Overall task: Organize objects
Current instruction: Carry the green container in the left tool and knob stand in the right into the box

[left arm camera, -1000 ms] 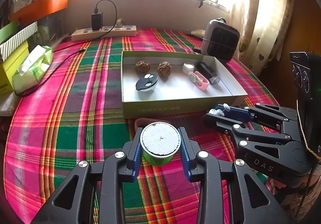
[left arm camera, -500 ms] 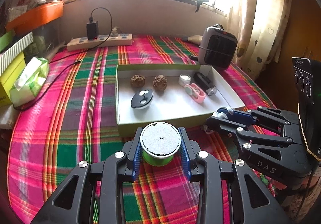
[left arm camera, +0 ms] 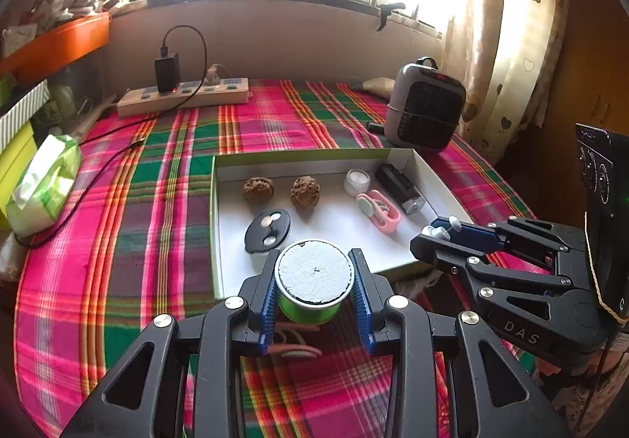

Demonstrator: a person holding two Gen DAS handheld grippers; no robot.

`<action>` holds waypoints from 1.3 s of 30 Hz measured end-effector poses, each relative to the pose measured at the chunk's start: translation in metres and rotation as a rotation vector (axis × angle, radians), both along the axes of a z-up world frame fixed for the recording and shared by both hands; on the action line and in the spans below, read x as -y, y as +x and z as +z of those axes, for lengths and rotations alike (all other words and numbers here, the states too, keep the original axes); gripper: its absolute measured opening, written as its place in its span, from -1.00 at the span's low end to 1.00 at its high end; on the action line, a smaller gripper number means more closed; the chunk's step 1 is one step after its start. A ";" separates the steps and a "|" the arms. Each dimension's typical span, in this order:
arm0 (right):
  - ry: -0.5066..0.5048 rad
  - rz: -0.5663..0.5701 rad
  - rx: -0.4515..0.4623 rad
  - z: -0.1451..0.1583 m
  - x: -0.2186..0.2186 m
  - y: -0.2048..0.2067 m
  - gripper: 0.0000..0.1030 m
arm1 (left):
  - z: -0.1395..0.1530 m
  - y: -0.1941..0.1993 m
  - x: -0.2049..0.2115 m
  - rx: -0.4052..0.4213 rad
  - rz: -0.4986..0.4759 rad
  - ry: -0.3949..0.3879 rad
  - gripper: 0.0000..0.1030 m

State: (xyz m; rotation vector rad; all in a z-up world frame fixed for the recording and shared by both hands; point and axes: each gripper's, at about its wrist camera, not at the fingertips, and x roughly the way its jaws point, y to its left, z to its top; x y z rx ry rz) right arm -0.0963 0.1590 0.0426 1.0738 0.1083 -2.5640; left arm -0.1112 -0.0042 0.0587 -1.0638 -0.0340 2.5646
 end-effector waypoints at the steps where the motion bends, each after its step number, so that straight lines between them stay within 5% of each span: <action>1: 0.002 -0.006 0.001 0.000 -0.002 -0.003 -0.49 | 0.000 -0.002 -0.001 -0.002 -0.002 -0.001 -0.39; 39: 0.120 -0.084 0.054 -0.032 -0.027 -0.056 -0.49 | -0.030 -0.069 -0.037 0.076 -0.041 -0.047 -0.39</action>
